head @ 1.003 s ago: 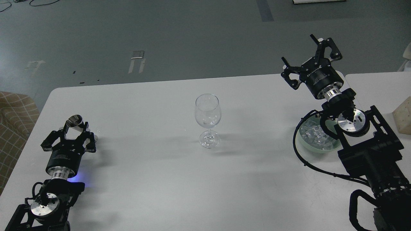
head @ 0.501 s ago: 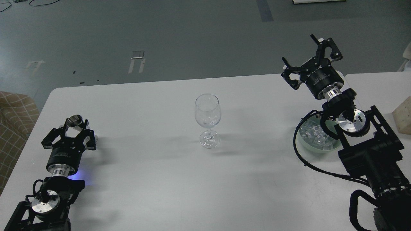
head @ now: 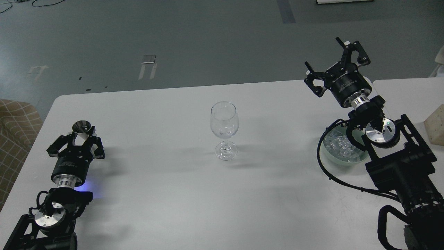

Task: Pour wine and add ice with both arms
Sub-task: 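Close the left gripper on the metal jigger and lift it, then carry the jigger with the left gripper toward the wine glass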

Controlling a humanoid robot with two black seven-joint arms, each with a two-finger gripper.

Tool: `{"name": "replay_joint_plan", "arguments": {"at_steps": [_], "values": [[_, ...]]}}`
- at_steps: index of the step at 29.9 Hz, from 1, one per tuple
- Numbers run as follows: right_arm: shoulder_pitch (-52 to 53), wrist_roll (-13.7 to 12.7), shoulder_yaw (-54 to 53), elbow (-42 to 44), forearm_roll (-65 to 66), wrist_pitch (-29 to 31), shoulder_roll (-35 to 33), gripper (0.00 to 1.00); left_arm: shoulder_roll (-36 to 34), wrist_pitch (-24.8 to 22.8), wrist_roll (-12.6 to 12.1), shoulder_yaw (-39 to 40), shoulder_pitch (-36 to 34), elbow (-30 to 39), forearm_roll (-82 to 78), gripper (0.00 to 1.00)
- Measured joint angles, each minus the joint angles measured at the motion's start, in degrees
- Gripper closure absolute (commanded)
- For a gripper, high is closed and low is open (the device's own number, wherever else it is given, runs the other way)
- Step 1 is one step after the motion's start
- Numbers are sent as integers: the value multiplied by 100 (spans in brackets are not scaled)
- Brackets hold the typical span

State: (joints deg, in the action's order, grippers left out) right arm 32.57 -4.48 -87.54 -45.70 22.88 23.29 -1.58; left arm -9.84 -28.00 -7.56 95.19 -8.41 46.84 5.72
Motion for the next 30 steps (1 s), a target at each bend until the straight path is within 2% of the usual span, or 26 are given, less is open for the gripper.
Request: {"name": "replay_joint_plan", "arguments": {"at_steps": [11, 23, 30], "values": [[-33, 0, 0, 3, -2, 0, -9, 0, 17, 0, -75, 3, -22, 151, 0, 59], [-92, 0, 0, -7, -1, 0, 0, 0, 0, 0, -84, 35, -13, 673, -1, 61], [-91, 0, -1, -9, -3, 5, 0, 0, 17, 113, -97, 14, 28, 1209, -1, 62]]}}
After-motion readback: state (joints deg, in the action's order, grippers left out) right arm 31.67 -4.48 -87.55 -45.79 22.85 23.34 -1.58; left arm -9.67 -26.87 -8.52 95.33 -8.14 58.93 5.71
